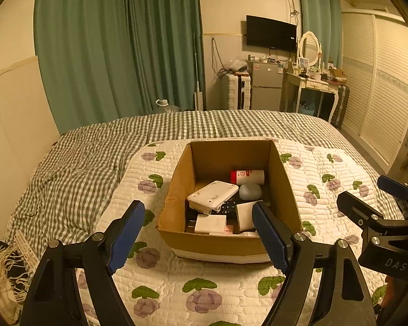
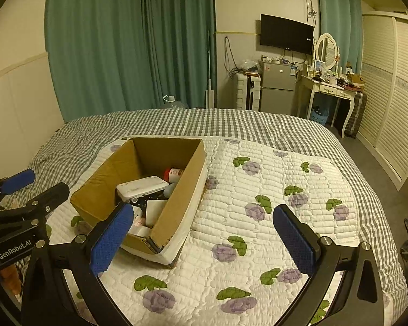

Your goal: Organize rigid objects

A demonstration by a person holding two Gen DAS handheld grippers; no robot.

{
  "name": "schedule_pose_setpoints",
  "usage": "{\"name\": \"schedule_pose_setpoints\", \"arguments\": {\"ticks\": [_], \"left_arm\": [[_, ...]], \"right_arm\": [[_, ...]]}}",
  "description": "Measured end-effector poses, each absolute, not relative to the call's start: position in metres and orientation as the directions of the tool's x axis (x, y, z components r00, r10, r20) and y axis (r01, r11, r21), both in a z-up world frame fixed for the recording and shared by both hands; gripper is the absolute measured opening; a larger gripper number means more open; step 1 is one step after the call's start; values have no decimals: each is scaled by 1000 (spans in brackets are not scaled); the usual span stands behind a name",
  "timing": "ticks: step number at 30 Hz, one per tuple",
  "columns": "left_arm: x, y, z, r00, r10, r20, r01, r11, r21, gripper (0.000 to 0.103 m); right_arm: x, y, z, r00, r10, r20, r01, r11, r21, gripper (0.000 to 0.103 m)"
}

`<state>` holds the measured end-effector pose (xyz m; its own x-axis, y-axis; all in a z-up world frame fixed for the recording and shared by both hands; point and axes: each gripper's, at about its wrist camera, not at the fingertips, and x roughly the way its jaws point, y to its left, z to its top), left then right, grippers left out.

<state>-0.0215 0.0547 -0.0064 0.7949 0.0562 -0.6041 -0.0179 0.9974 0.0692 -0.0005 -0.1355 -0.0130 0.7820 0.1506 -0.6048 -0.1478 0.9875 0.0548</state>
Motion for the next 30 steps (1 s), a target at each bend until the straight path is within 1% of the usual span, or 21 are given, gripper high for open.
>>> {"name": "schedule_pose_setpoints", "arguments": {"ticks": [9,17,30], "left_arm": [[-18,55,-9,788,55,-613,-11,997,76,84],[-20,54,-9,801,79,-594,-20,994,105,84],[-20,61,-8,801,71,-595,-35,997,72,84]], "right_arm": [[4,-134,-16,779,139,-612,-143,989,43,103],[4,-134,-18,774,141,-617,-142,989,48,103],[6,-126,-21,765,141,-628,-149,988,40,103]]}}
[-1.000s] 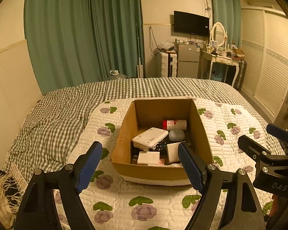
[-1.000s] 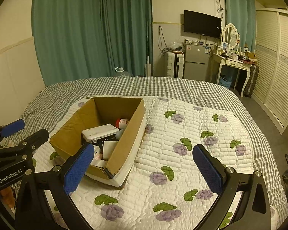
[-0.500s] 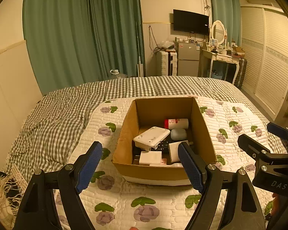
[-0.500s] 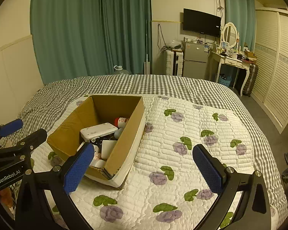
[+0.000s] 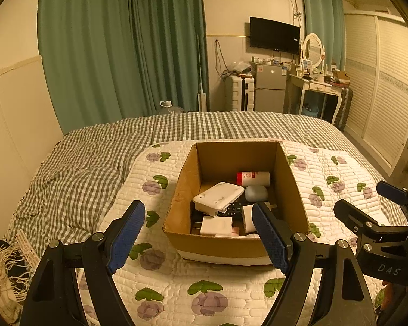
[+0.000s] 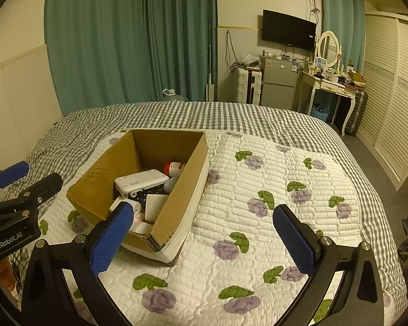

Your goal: Organize rigid objects

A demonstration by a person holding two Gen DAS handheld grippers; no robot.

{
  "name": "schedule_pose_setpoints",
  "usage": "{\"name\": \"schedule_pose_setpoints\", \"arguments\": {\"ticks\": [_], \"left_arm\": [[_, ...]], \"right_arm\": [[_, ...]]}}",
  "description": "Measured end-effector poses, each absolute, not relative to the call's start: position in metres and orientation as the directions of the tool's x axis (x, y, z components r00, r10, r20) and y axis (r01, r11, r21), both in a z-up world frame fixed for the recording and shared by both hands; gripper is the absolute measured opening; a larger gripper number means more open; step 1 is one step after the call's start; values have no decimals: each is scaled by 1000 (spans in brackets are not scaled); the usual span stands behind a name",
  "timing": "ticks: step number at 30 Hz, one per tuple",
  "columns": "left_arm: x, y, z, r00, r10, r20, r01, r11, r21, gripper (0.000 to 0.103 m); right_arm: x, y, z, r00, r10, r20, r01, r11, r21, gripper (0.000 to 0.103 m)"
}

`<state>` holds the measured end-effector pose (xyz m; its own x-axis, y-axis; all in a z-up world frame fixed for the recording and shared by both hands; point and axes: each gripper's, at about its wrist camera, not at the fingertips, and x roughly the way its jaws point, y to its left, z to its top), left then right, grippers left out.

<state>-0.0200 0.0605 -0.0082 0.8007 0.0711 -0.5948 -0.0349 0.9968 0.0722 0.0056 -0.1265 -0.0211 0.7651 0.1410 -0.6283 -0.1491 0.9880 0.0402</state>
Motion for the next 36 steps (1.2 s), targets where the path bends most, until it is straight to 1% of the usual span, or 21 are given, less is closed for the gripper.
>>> {"name": "schedule_pose_setpoints", "arguments": {"ticks": [28,32,36], "left_arm": [[-22,61,-16,789,60,-612,-29,998,60,84],[-24,60,-15,797,86,-598,-48,996,79,84],[-24,58,-15,798,80,-598,-32,995,91,84]], "right_arm": [[4,-125,-24,761,142,-633,-152,988,39,103],[4,-125,-24,761,143,-633,-152,988,40,103],[4,-125,-24,761,143,-632,-151,988,41,103]]}}
